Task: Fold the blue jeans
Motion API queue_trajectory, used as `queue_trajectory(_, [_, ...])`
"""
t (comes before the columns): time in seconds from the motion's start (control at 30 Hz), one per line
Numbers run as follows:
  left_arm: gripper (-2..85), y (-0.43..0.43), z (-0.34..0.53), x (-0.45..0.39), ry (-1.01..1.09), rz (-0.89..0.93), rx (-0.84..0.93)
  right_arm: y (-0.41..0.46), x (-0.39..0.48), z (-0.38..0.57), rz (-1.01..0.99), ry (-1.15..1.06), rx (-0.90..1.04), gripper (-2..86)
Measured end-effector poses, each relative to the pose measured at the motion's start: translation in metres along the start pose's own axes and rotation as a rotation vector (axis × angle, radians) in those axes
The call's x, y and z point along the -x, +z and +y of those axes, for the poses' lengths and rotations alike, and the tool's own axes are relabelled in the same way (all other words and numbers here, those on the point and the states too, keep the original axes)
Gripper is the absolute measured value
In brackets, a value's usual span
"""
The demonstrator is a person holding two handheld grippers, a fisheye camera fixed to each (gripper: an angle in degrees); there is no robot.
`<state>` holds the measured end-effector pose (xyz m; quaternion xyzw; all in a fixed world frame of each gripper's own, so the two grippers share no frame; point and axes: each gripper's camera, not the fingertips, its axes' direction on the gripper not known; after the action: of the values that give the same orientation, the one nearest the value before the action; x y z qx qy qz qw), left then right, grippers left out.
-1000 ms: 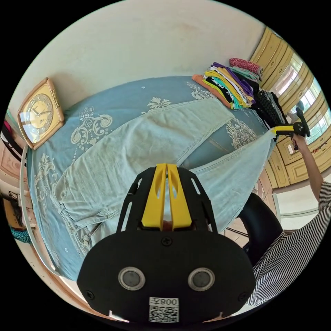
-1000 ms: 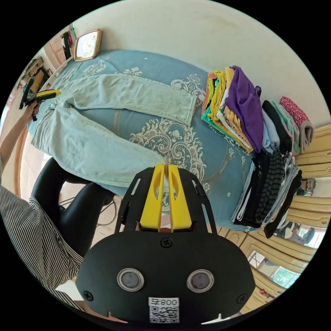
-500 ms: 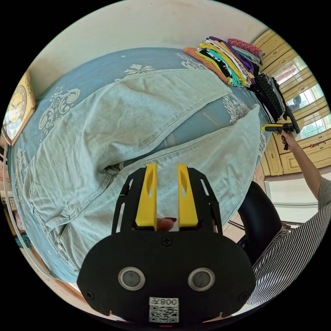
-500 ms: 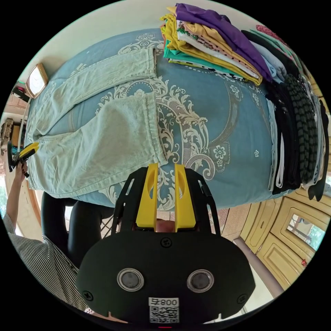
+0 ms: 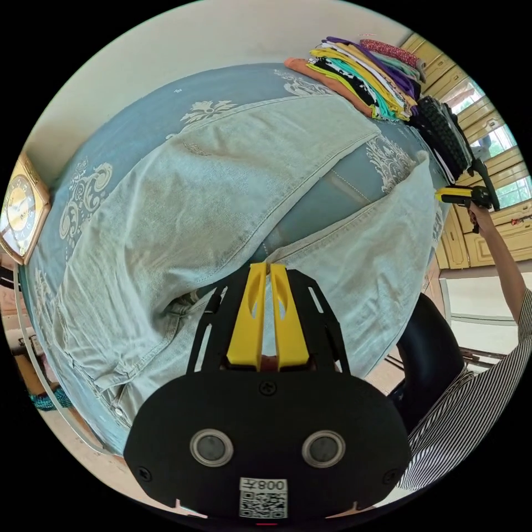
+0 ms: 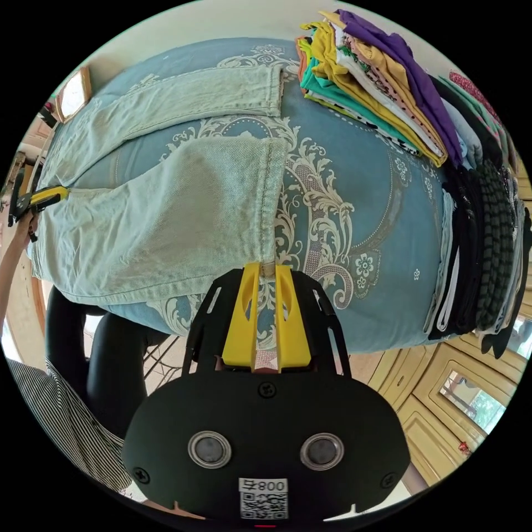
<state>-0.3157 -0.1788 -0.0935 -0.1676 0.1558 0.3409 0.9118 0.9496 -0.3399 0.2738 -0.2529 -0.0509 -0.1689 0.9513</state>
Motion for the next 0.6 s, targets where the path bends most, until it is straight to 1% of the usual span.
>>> queue_trajectory(0.07, [1.7,-0.016,0.013,0.005,-0.026,0.017,-0.064,-0.023,-0.012,0.020,-0.060,0.010,-0.064,5.7])
queue_trajectory(0.13, [1.6,-0.014,0.020,0.004,-0.022,0.024,-0.061,-0.034,-0.032,0.051,-0.156,0.061,-0.087,5.6])
queue_trajectory(0.17, [1.7,-0.006,0.024,0.003,-0.019,0.017,-0.031,-0.029,-0.036,0.058,-0.176,0.079,-0.074,5.6])
queue_trajectory(0.23, [2.0,0.006,0.027,0.001,-0.026,-0.008,0.012,0.011,-0.047,0.074,-0.244,0.146,0.040,5.8])
queue_trajectory(0.3, [2.6,0.011,0.030,0.002,-0.050,-0.012,0.029,0.037,-0.054,0.078,-0.311,0.212,0.083,5.9])
queue_trajectory(0.33, [3.2,0.007,0.031,0.003,-0.064,-0.004,0.016,0.042,-0.058,0.079,-0.332,0.249,0.075,6.0])
queue_trajectory(0.4, [4.9,-0.003,0.033,0.002,-0.033,0.035,-0.024,0.036,-0.061,0.077,-0.299,0.281,0.042,5.9])
queue_trajectory(0.43, [6.0,-0.009,0.034,0.002,-0.016,0.042,-0.049,0.028,-0.063,0.075,-0.212,0.304,0.024,5.6])
queue_trajectory(0.47, [6.9,-0.014,0.034,0.003,0.000,0.036,-0.056,0.023,-0.064,0.074,-0.181,0.310,0.011,5.4])
queue_trajectory(0.5, [7.2,-0.015,0.034,0.003,0.010,0.032,-0.053,0.012,-0.067,0.071,-0.172,0.325,-0.039,5.3])
queue_trajectory(0.53, [7.7,-0.014,0.033,0.004,0.030,0.019,-0.035,0.003,-0.070,0.066,-0.205,0.343,-0.097,5.7])
queue_trajectory(0.6, [8.3,-0.008,0.033,0.006,0.044,-0.015,0.004,-0.001,-0.069,0.049,-0.243,0.332,-0.149,7.7])
